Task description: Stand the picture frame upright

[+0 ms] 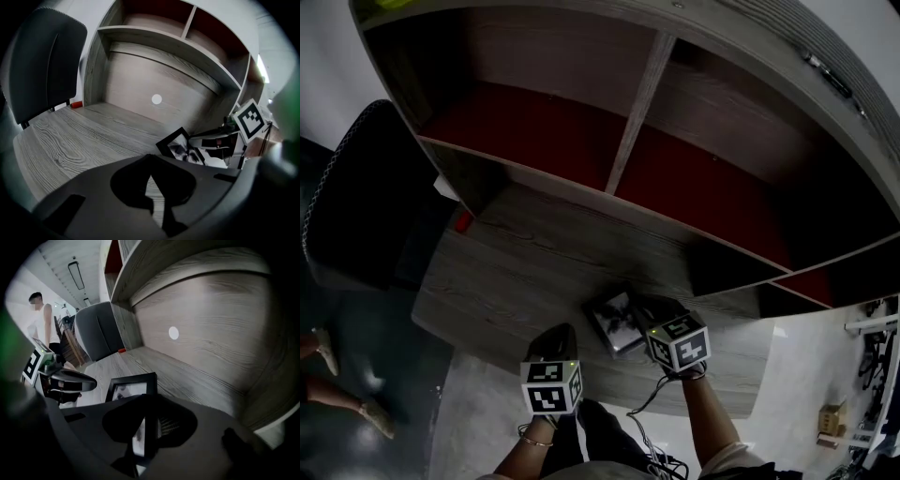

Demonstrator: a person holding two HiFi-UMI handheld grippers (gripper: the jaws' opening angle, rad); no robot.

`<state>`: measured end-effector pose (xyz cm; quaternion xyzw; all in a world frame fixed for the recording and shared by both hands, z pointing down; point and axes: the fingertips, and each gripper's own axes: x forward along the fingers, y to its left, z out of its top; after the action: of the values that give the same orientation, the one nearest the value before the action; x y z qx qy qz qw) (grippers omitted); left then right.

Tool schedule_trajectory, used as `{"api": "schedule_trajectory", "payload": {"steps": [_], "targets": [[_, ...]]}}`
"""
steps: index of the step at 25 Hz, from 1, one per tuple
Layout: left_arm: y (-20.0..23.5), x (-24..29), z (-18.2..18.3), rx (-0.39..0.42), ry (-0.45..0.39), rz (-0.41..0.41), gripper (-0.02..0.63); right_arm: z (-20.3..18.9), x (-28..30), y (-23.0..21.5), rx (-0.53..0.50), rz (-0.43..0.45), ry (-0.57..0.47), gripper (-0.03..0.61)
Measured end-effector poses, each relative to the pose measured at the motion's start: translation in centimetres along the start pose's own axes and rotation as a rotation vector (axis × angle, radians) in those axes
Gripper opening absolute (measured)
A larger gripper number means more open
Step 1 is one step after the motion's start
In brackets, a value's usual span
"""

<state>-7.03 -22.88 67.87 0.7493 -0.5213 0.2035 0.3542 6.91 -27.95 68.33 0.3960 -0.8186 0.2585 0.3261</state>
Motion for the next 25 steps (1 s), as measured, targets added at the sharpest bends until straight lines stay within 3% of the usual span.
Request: {"api": "schedule_trajectory", "payload": {"steps": [10,25], "targets": [[0.1,-3.5,3.3,0.016,-0.073,0.027,0.012,3.8,-5.1,1.5,-0.004,-0.1,-0.144,0.083],[-3.6,-8.3,13.1,0.121,-0.253,-0.023,0.012,10.2,-14.7,2.0,0.083,-0.245,-0.358,0.083]]}}
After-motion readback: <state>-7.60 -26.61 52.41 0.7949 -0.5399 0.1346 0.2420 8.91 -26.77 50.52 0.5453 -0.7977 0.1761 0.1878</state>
